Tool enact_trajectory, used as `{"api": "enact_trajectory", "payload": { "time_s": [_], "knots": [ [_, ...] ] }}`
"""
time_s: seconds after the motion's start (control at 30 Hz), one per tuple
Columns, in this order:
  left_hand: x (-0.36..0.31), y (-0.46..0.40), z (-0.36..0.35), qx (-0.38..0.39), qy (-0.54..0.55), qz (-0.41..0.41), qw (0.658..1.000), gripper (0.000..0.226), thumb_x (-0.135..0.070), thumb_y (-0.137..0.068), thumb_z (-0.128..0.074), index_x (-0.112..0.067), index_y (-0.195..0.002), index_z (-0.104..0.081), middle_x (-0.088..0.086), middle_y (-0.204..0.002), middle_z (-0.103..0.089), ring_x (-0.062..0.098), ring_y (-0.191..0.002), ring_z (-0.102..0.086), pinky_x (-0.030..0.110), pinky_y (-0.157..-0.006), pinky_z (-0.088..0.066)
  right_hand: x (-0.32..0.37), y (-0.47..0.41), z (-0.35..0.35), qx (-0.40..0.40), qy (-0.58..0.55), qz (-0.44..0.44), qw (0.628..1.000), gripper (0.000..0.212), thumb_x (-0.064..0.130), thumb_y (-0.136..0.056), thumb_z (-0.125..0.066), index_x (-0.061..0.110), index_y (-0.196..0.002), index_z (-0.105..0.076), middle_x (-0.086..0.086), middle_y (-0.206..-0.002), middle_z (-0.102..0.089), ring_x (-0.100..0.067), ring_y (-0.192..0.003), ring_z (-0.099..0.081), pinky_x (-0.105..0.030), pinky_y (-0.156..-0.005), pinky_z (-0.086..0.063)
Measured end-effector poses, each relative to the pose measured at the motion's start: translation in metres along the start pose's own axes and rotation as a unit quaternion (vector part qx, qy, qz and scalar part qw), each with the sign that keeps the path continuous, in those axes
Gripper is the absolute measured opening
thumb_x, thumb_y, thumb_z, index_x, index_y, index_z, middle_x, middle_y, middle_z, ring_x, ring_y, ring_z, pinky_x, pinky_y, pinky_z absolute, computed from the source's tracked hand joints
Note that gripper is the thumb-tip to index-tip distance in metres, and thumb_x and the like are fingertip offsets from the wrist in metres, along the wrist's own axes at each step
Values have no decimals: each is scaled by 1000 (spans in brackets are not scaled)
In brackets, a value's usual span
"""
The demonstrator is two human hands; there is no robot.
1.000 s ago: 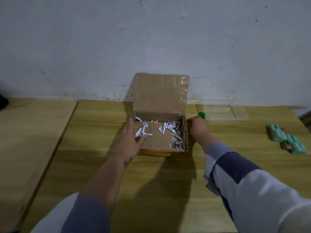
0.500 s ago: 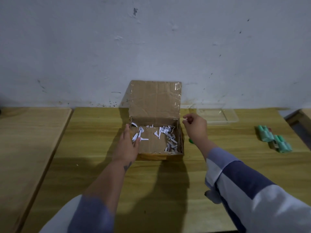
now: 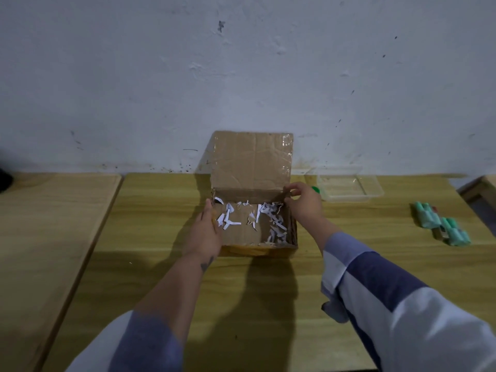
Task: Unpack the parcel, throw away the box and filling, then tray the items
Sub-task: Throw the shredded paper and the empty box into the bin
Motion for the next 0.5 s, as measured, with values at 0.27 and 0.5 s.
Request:
{"api": "enact_trajectory", "payload": {
  "time_s": [0.27, 0.5],
  "knots": [
    [-17, 11, 7, -21, 25, 8, 999, 55, -18, -101, -33, -29, -152, -14, 1, -150, -37, 27, -117, -51, 29, -79, -35, -3, 8, 18, -26, -38, 2, 999, 32, -1, -85, -58, 14, -111, -68, -9, -111, -69, -25, -100, -64, -25, -77, -49],
    [-62, 42, -15, -15, 29, -56, 998, 54, -20, -101, -34, -31, -151, -17, 5, -141, -47, 27, -115, -52, 32, -79, -38, -38, 41, 85, -84, -58, 4, 995, 31, 0, -83, -60, 13, -110, -70, -9, -108, -70, -25, -99, -66, -21, -78, -44]
  ]
}}
Point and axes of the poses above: each hand's wrist, its own y-axis away from the middle knuckle, its own z-axis out of the back of the hand, x = y × z, the point moved 3 cm from there along -y, towards the middle knuckle
